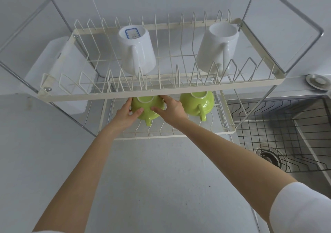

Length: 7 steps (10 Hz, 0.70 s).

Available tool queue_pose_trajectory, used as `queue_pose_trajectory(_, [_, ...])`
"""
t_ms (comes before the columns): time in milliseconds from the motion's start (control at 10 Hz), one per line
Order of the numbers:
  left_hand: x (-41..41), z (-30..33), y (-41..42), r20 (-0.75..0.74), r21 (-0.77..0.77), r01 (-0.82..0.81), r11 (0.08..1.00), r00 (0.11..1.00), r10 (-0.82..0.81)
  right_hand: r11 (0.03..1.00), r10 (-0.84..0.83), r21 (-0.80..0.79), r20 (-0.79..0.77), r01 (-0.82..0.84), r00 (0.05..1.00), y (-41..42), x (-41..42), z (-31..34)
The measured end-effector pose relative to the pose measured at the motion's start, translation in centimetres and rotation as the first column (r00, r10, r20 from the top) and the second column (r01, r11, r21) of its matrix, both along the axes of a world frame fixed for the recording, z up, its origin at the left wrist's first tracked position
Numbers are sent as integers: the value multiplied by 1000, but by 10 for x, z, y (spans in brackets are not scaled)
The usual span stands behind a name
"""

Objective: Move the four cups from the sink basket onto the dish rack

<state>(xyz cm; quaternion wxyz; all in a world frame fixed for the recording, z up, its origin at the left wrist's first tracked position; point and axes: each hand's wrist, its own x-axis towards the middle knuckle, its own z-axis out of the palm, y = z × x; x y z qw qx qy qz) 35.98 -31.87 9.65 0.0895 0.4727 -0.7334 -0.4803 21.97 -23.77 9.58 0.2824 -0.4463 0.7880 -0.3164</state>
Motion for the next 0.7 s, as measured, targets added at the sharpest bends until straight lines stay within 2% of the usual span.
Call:
queue_pose_trajectory(300, [0, 4, -1, -26, 37, 10, 999, 1000, -10, 1000, -2, -19, -37, 1, 999, 0, 4, -2])
queue_pose_trajectory(500, [1, 13, 2, -27, 21, 16, 1000, 1000, -16, 995, 96, 31, -104, -93, 990, 2, 0, 0])
queue_pose_trajectory(600, [5, 18, 6, 35, -19, 10, 1000, 999, -9, 992, 123, 43, -115, -119, 986, 7, -2, 3])
queue_pose_trajectory(700, [10, 29, 20, 128, -126, 32, 992, 992, -16, 985, 172, 57, -163, -165, 972, 19, -7, 11])
